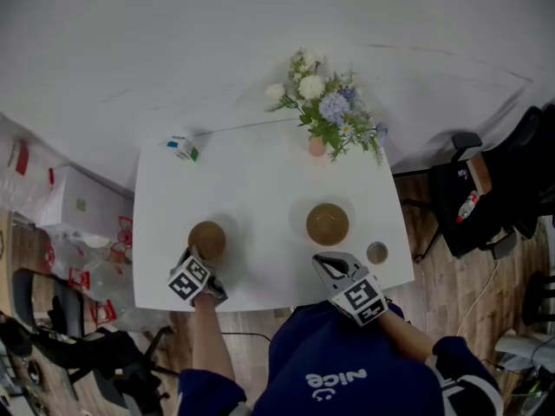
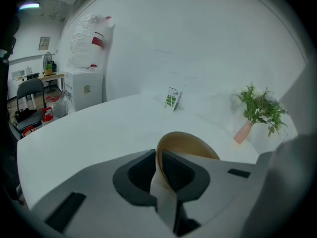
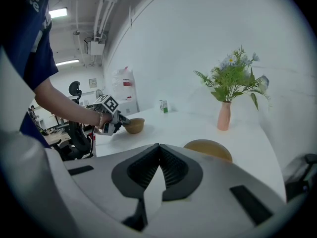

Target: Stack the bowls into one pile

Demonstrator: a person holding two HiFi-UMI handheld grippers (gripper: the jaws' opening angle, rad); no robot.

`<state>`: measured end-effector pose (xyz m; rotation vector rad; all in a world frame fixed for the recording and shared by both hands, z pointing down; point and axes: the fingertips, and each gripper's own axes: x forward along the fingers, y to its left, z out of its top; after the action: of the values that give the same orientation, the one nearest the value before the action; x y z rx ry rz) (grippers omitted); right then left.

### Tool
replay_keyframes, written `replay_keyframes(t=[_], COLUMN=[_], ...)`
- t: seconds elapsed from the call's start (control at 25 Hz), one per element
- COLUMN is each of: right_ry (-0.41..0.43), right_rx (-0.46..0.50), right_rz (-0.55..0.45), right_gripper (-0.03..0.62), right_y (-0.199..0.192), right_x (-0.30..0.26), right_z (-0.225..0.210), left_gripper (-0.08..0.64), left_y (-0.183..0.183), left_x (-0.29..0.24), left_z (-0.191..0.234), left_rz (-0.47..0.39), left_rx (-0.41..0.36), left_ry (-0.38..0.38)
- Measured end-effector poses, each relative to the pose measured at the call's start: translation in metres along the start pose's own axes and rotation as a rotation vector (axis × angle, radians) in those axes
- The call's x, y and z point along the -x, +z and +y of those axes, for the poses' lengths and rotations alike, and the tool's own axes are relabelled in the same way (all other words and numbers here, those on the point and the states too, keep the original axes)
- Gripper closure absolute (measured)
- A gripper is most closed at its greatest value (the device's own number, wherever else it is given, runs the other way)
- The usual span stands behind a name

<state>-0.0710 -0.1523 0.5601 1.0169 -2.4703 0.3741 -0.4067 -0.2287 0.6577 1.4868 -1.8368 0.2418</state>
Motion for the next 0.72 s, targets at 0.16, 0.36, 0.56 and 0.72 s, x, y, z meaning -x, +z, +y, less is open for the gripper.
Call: replay_keyframes(t=[0.16, 0.36, 0.56, 0.72], right_ry=[0.006, 0.009, 0.01, 0.015], right_rx=[0.008, 0.015, 0.0, -0.003], right_rz=[0.004, 0.009, 0.004, 0.003], right_gripper=[0.569, 0.569, 0.569, 0.569], right_y=[0.0, -0.001, -0.002, -0.003], right_x=[-0.001, -0.001, -0.001, 0.002], right_z=[-0.001, -0.003, -0.005, -0.005], left_gripper=[0.522, 0.526, 0.528, 0.528], left_y=[0.004, 0.009, 0.025, 0.038], left_x=[0.0, 0.0, 0.013, 0.026], left_z=[0.0, -0.003, -0.023, -0.056], left_rz=[-0.008, -0.014, -0.062, -0.1], left_rx=[0.006, 0.022, 0.013, -0.014], left_ry=[0.015, 0.022, -0.014, -0.083])
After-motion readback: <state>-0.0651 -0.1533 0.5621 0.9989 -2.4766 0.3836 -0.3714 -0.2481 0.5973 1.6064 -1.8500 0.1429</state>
